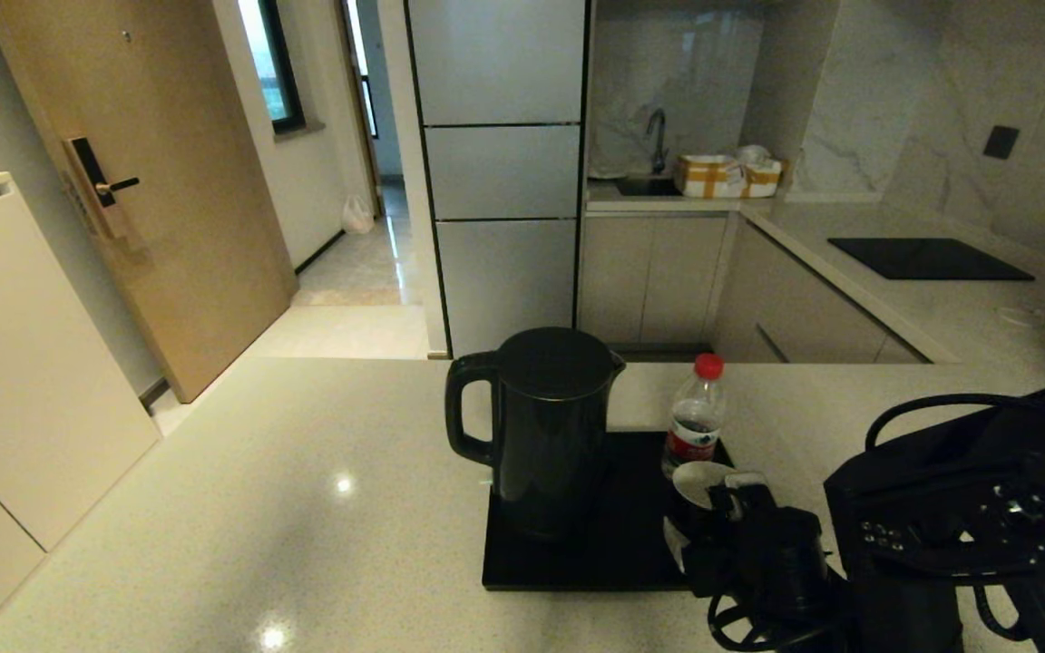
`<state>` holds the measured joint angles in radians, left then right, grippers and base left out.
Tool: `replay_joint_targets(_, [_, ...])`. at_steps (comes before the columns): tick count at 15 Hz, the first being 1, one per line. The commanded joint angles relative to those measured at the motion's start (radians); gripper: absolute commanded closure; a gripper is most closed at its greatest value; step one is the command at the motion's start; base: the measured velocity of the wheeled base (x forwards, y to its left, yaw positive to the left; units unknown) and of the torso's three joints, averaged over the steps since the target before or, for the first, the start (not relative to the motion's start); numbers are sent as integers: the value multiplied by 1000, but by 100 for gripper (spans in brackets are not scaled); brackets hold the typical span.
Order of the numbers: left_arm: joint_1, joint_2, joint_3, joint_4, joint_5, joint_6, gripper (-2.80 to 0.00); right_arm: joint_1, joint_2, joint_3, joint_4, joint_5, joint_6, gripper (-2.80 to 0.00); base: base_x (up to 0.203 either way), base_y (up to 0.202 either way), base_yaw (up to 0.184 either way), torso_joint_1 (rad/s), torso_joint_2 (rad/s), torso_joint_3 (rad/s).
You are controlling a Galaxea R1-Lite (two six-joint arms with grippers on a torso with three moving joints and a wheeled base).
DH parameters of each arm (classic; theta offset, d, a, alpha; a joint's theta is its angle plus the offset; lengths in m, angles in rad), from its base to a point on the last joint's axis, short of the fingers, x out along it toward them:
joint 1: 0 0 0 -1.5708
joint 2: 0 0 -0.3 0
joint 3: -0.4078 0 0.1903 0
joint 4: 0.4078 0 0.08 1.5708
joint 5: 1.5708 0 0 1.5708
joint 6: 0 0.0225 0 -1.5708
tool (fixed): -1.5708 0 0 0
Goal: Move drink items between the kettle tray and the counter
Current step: Return the tea cup to its original position
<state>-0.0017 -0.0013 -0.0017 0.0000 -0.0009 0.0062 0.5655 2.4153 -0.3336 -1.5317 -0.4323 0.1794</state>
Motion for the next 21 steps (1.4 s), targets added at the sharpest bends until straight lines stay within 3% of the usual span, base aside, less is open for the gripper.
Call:
replay_joint_targets(1, [0,0,0,0,1,0,0,-1,33,-5,2,0,2,0,0,0,0,0,0,0])
replay_joint_targets(10, [0,0,0,0,1,0,0,-55,22,-37,2,-9,3,0,0,0,0,0,0,0])
replay_joint_targets(21, [0,0,0,0,1,0,0,-44,44,-25,2,-16,0,0,0,0,0,0,0,0])
